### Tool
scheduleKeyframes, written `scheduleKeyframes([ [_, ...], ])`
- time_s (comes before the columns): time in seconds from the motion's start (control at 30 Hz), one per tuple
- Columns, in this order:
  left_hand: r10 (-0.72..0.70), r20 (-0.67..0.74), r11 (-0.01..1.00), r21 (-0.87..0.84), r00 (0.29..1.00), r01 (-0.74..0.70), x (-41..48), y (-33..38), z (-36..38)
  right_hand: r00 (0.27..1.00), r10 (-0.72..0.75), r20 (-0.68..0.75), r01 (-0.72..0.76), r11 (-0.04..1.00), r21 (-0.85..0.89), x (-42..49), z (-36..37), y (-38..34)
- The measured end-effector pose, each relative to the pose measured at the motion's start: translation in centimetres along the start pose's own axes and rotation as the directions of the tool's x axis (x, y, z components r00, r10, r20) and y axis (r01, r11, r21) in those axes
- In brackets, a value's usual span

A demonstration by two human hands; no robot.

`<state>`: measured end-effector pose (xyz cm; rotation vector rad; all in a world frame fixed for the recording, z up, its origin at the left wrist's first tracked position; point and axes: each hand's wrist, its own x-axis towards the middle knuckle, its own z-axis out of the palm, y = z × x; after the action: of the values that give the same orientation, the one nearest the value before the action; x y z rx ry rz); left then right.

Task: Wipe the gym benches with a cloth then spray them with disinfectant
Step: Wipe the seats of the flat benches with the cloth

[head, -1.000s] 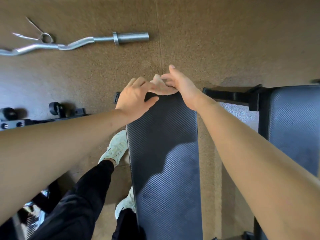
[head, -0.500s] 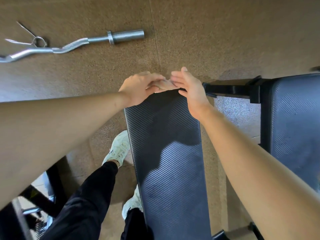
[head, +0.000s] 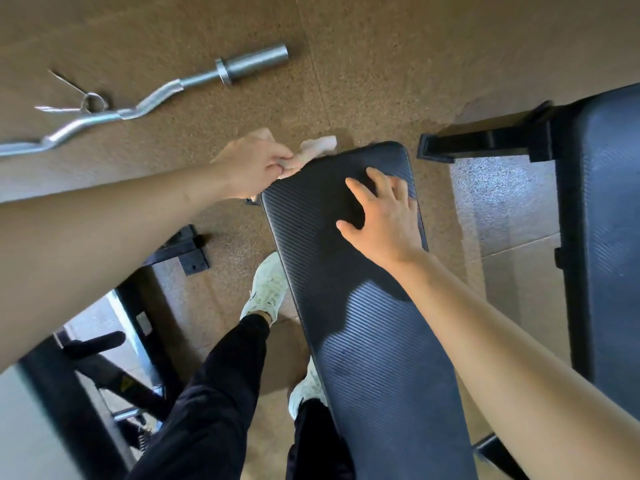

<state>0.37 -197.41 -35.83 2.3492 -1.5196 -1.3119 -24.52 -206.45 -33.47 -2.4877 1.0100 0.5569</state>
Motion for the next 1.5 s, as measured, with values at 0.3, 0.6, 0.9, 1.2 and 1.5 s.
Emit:
scheduleKeyframes([
  [0.3, -0.090, -0.013, 0.970, -0.229, 0.996, 0.085, 0.8, 2.2, -2.0, 0.996, -0.043, 0.083, 0.051, 0.994, -0.098, -1.4, 3.1, 0.0],
  [0.6, -0.144, 0.109, 0.949, -0.267, 0.984, 0.169, -1.2, 2.1, -2.0, 0.996, -0.044, 0.084, 0.052, 0.993, -0.102, -1.2, 3.1, 0.1],
  [0.9, -0.484, 0.018, 0.605, -0.715, 0.875, 0.350, -5.8, 1.3, 2.6, 0.997, -0.036, 0.073, 0.044, 0.993, -0.106, -1.3, 3.3, 0.0],
  [1.2, -0.550, 0.274, 0.159, -0.893, 0.789, 0.421, -9.6, 1.8, 7.5, 0.998, -0.028, 0.059, 0.033, 0.996, -0.086, -1.4, 3.7, 0.0],
  [1.5, -0.453, 0.399, -0.045, -0.903, 0.797, 0.426, -11.9, 2.8, 9.5, 0.999, -0.011, 0.042, 0.013, 0.998, -0.054, -1.9, 4.0, -0.2],
])
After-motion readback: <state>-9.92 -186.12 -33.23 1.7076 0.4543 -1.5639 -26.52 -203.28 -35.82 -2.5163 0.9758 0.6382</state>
